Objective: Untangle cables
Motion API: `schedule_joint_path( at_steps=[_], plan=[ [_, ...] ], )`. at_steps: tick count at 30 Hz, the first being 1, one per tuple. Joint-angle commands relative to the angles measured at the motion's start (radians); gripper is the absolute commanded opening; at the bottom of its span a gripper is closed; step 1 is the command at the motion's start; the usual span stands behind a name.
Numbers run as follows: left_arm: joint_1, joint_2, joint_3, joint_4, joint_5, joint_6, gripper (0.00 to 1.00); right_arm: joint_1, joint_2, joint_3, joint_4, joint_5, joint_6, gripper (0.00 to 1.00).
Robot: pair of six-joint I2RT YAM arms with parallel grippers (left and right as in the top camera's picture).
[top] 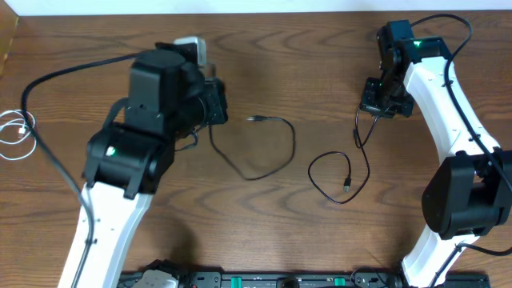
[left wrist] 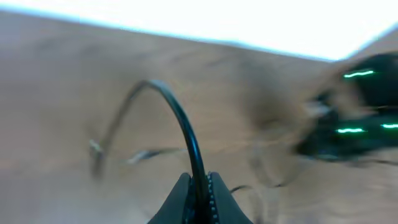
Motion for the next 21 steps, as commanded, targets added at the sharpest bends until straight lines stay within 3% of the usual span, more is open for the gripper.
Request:
schedule_joint_path(
  at_steps=[1, 5, 6, 9, 12, 17, 21],
  plan=[
    [0.005, -0.093, 0.011, 0.114, 0.257, 0.027, 0.08, 0.018, -0.023, -0.004, 0.002, -0.043, -0.059, 0.05],
    [0.005, -0.145, 0.011, 0.188, 0.253, 0.005, 0.07, 0.039, -0.023, -0.014, 0.004, -0.149, -0.197, 0.24],
    [0.005, -0.153, 0.011, 0.193, 0.228, -0.031, 0.07, 0.044, -0.023, -0.014, 0.006, -0.193, -0.245, 0.35],
    [0.005, -0.161, 0.011, 0.183, 0.126, -0.151, 0.07, 0.064, -0.023, -0.014, 0.012, -0.328, -0.383, 0.81],
    [0.005, -0.157, 0.011, 0.166, 0.069, -0.190, 0.07, 0.090, -0.023, -0.013, 0.012, -0.361, -0.404, 0.93],
    [0.005, -0.151, 0.011, 0.150, -0.068, -0.285, 0.08, 0.102, -0.043, -0.004, 0.000, -0.378, -0.385, 0.99],
    [0.005, -0.151, 0.011, 0.156, -0.131, -0.572, 0.07, 0.102, -0.133, -0.002, 0.015, -0.420, -0.387, 0.99]
  ],
)
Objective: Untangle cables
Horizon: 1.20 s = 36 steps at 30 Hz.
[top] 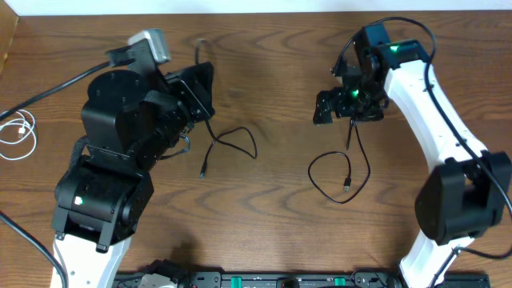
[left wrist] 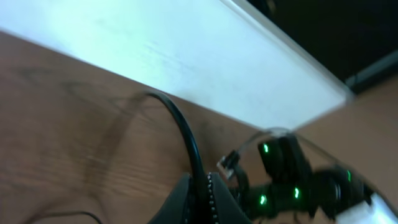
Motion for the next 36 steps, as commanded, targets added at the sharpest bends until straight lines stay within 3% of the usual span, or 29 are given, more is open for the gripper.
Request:
schedule_joint_path(
  at_steps=[1, 4, 10, 13, 16, 20, 33, 36],
  plan=[
    [0.005, -0.003, 0.010, 0.006, -0.092, -0.325, 0.07, -0.002, -0.144, 0.006, 0.017, -0.058, -0.031, 0.99],
    [0.005, -0.003, 0.010, 0.006, -0.091, -0.457, 0.07, -0.002, -0.224, 0.006, 0.034, -0.057, -0.034, 0.99],
    [0.005, -0.003, 0.010, 0.007, -0.091, -0.552, 0.08, 0.000, -0.331, 0.006, 0.053, -0.021, 0.005, 0.99],
    [0.004, -0.003, 0.010, 0.017, -0.090, -0.615, 0.08, 0.003, -0.352, 0.006, 0.062, -0.139, 0.017, 0.99],
    [0.004, -0.003, 0.010, 0.024, -0.090, -0.686, 0.08, 0.027, -0.353, 0.006, 0.105, -0.353, -0.081, 0.99],
    [0.003, -0.003, 0.010, 0.023, -0.082, -0.703, 0.07, 0.093, -0.353, 0.006, 0.164, -0.520, -0.222, 0.99],
    [0.003, -0.003, 0.010, -0.014, -0.080, -0.704, 0.07, 0.338, -0.353, 0.006, 0.423, -0.517, -0.228, 0.99],
    [0.003, -0.003, 0.010, -0.015, -0.079, -0.709, 0.08, 0.374, -0.353, 0.006, 0.448, -0.498, -0.228, 0.89]
  ],
)
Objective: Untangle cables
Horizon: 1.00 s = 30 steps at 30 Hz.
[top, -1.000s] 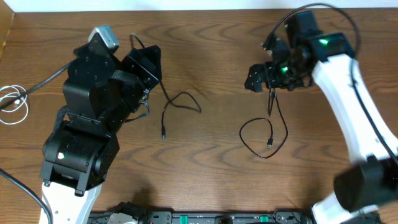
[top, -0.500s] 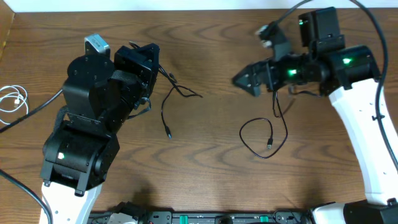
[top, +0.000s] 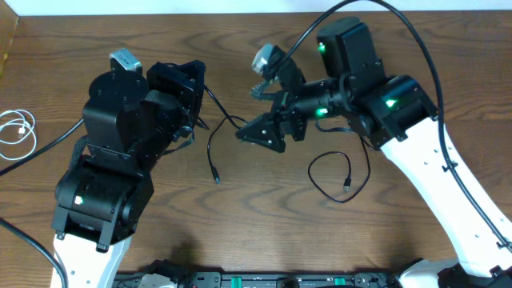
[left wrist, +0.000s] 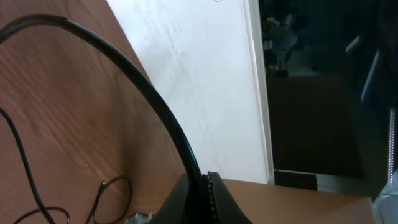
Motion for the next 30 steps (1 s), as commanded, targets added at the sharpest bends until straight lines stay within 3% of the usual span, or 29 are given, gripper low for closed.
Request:
schedule_joint_path(
  at_steps=[1, 3, 8, 14, 17, 21, 27, 30],
  plan=[
    [0.003, -0.003, 0.010, 0.002, 0.002, -0.013, 0.08, 0.039, -0.002, 0.007, 0.021, 0.003, -0.015, 0.86],
    [0.003, -0.004, 0.010, 0.002, 0.020, -0.019, 0.08, 0.056, -0.002, 0.007, 0.024, 0.053, -0.014, 0.75],
    [0.003, -0.005, 0.010, 0.002, 0.021, -0.032, 0.07, 0.082, -0.002, 0.006, 0.018, 0.157, 0.027, 0.67],
    [0.003, -0.018, 0.010, 0.002, 0.021, -0.032, 0.08, 0.094, 0.000, 0.006, 0.021, 0.161, 0.026, 0.54],
    [0.003, -0.023, 0.010, 0.002, 0.021, -0.032, 0.08, 0.103, 0.002, 0.006, 0.026, 0.161, 0.026, 0.52],
    [0.003, -0.025, 0.010, 0.002, 0.043, -0.032, 0.07, 0.123, 0.008, 0.006, 0.049, 0.161, 0.026, 0.35],
    [0.003, -0.025, 0.010, 0.000, 0.043, -0.031, 0.07, 0.128, 0.008, 0.006, 0.066, 0.162, 0.046, 0.02],
    [0.003, -0.024, 0.010, -0.008, 0.037, -0.031, 0.07, 0.126, 0.008, 0.006, 0.066, 0.162, 0.081, 0.01]
  ],
)
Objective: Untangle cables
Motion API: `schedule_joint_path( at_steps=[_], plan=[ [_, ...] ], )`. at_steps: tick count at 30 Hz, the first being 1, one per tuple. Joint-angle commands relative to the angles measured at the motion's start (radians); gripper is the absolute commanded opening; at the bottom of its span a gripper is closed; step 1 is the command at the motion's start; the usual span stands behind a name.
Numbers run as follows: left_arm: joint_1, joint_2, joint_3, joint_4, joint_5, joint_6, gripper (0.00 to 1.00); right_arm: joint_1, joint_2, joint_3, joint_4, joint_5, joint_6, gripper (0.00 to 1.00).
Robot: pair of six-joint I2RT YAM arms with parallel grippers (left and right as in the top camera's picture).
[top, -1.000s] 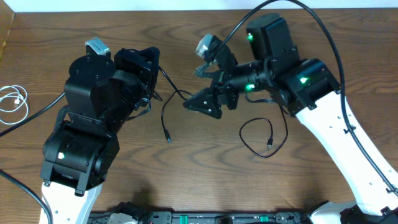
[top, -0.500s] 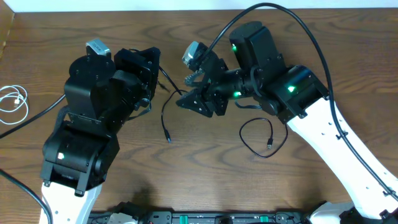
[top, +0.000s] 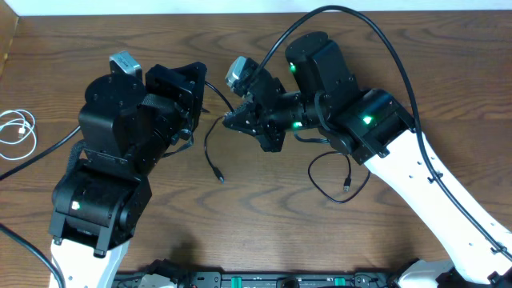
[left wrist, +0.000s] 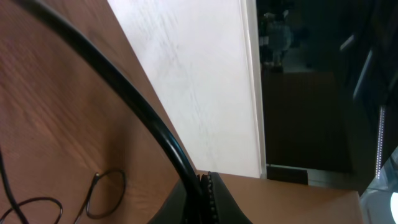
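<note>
A thin black cable [top: 208, 148] hangs from my left gripper [top: 194, 94], its free plug end [top: 222, 179] resting on the wooden table [top: 264, 232]. In the left wrist view the left gripper [left wrist: 201, 186] is shut on this cable [left wrist: 124, 93], which arches up and away to the left. My right gripper [top: 229, 120] reaches in from the right, its tips right at the same cable beside the left gripper; how its jaws stand is unclear. A second black cable [top: 336, 180] lies in a loop on the table under the right arm.
A white cable [top: 16, 132] lies coiled at the table's left edge. Thick black arm cables arch over both arms. A white wall [left wrist: 199, 81] borders the table's far edge. A thin cable loop [left wrist: 102, 194] shows low on the table in the left wrist view.
My right gripper has shifted a little left and up, closer to the left gripper and the held cable. The hanging cable's plug end has moved slightly right. The left gripper stays shut on the cable.
The left gripper held one cable end at mid-left while the right gripper was at the far right by the other cable. The left then lifted its cable toward the back. The right arm swung across to the middle and now meets the held cable.
</note>
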Motion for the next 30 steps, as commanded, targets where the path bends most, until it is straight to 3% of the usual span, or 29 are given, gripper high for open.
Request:
schedule_joint_path(
  at_steps=[1, 7, 11, 16, 21, 23, 30],
  plan=[
    [0.003, -0.009, 0.010, -0.011, -0.003, -0.002, 0.07, 0.002, 0.007, 0.006, 0.004, -0.002, 0.057, 0.01],
    [0.003, -0.007, 0.010, -0.105, -0.172, -0.001, 0.09, 0.002, 0.006, 0.006, 0.020, 0.002, 0.211, 0.01],
    [0.003, -0.001, 0.010, -0.175, -0.261, 0.029, 0.14, -0.011, 0.005, 0.007, 0.053, 0.001, 0.407, 0.01],
    [0.003, 0.019, 0.010, -0.240, -0.276, 0.094, 0.31, -0.041, 0.005, 0.006, 0.079, 0.000, 0.650, 0.01],
    [0.003, 0.036, 0.010, -0.297, -0.275, 0.167, 0.32, -0.073, 0.005, 0.007, 0.094, 0.001, 0.867, 0.01],
    [0.003, 0.038, 0.010, -0.311, -0.255, 0.207, 0.32, -0.082, 0.005, 0.006, 0.103, 0.000, 0.938, 0.01],
    [0.003, 0.043, 0.010, -0.276, 0.007, 0.525, 0.32, -0.096, 0.005, 0.006, 0.175, 0.001, 1.217, 0.01]
  ],
)
